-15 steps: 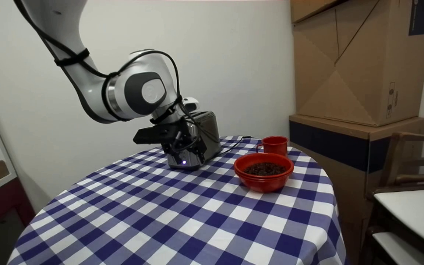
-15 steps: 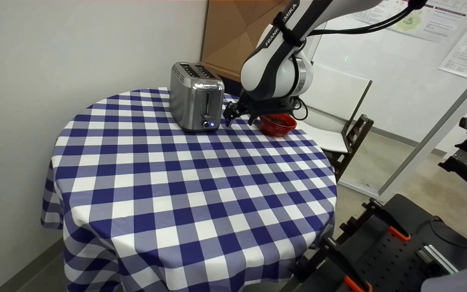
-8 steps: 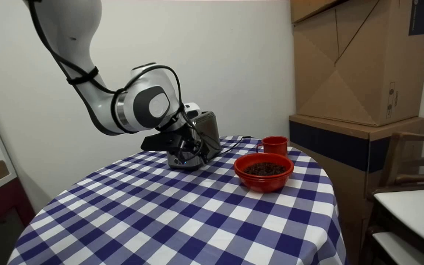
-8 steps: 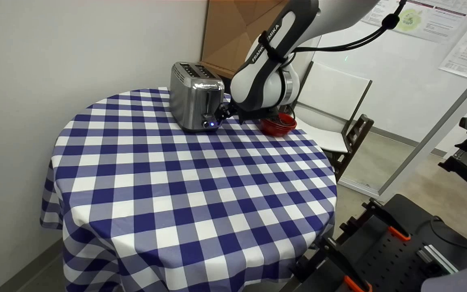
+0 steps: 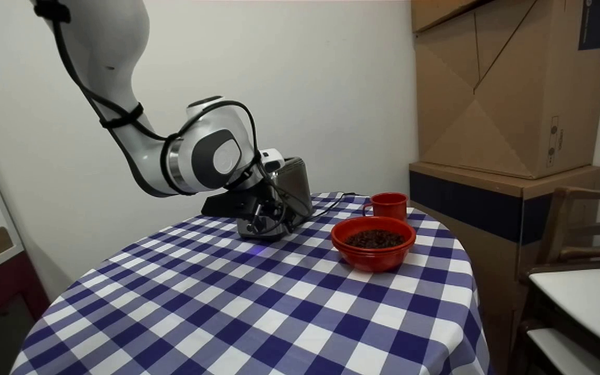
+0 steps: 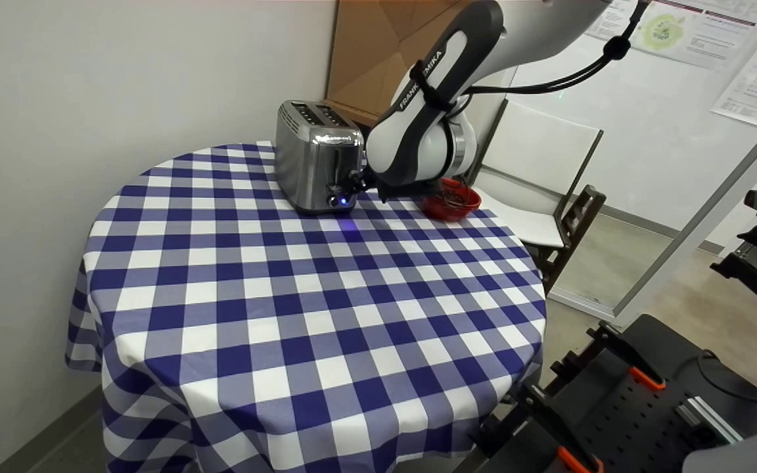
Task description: Release the lever on the toaster upwards.
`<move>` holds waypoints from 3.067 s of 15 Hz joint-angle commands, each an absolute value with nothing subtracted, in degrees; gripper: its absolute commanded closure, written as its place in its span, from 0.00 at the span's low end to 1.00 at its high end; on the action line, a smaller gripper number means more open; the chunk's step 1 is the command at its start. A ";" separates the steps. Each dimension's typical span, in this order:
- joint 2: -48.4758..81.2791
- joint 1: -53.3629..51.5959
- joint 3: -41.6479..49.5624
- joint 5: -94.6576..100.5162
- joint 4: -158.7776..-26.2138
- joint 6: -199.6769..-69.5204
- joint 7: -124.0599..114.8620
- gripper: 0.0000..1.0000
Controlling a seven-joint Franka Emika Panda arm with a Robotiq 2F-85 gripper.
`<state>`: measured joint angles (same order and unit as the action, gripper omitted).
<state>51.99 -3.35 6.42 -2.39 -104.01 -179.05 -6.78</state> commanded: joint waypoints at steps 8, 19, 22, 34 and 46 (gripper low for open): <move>53.41 -3.36 5.52 -4.14 -101.40 -177.21 -7.90 0.00; 53.55 -3.12 5.65 -3.85 -100.24 -173.02 -8.86 0.00; 53.85 -2.93 5.41 -3.74 -100.29 -174.89 -8.53 0.00; 53.86 -4.96 8.60 -3.08 -102.05 -178.87 -8.03 0.00; 52.54 -0.49 2.91 -3.82 -103.02 -180.76 -7.07 0.00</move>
